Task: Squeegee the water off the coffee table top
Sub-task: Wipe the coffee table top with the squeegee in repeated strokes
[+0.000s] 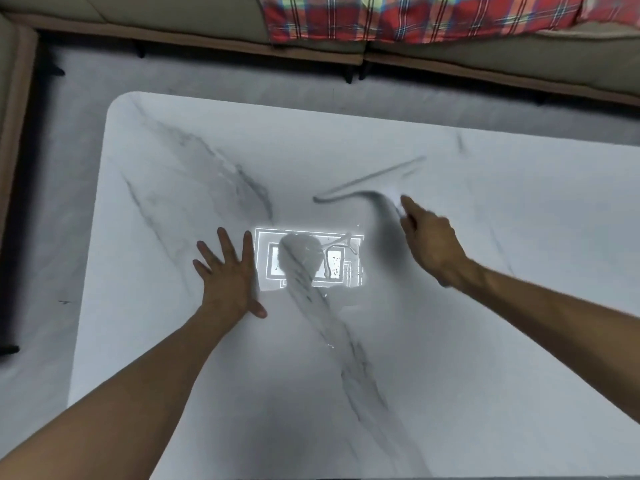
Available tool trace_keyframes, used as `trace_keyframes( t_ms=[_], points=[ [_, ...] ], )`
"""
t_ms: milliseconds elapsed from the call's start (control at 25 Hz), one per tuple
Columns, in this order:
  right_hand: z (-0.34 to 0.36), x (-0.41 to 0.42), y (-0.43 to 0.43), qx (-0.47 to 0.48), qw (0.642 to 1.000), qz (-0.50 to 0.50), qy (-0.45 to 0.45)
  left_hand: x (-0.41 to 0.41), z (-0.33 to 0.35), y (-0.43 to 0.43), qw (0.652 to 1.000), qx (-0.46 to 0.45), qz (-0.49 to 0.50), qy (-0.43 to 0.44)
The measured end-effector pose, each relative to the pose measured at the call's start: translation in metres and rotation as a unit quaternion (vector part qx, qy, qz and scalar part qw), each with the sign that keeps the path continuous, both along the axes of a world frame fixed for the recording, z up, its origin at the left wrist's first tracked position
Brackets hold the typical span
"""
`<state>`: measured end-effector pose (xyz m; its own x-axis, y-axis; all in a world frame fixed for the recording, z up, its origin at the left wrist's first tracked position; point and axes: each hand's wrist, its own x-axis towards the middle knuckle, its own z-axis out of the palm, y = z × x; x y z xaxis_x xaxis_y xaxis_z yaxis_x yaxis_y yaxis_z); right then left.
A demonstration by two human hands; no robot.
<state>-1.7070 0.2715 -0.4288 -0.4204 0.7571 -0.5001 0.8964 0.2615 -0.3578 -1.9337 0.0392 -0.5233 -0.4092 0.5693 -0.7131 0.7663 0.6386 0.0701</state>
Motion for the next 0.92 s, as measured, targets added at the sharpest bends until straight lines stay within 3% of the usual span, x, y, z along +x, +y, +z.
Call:
trace_keyframes(
  t_ms=[120,240,360,560,680,800,920],
  points=[
    [0.026,0.049,-0.035,-0.059,0.997,0.004,-0.055,0.0,0.001,-0.001,1.0,-0.002,-0.008,0.003],
    [0.042,0.05,-0.034,-0.054,0.998,0.007,-0.039,0.0,0.002,-0.002,1.0,0.001,-0.012,0.013],
    [0.028,-0.005,0.002,0.002,0.999,0.001,0.032,0.0,0.002,-0.002,1.0,0.005,-0.005,0.001],
    [-0.014,-0.116,0.032,-0.004,0.998,-0.047,0.047,-0.002,0.002,-0.005,1.0,0.016,-0.005,-0.01],
    [-0.025,-0.115,-0.002,0.017,0.997,0.06,0.043,-0.002,0.002,-0.006,1.0,0.021,-0.015,0.0],
    [-0.024,-0.051,-0.037,0.024,0.976,0.214,0.015,-0.001,0.002,-0.006,1.0,0.023,-0.02,0.005],
    [-0.01,0.035,-0.044,-0.013,0.967,0.248,-0.064,-0.001,0.005,-0.006,1.0,0.024,-0.02,0.003]
  ],
)
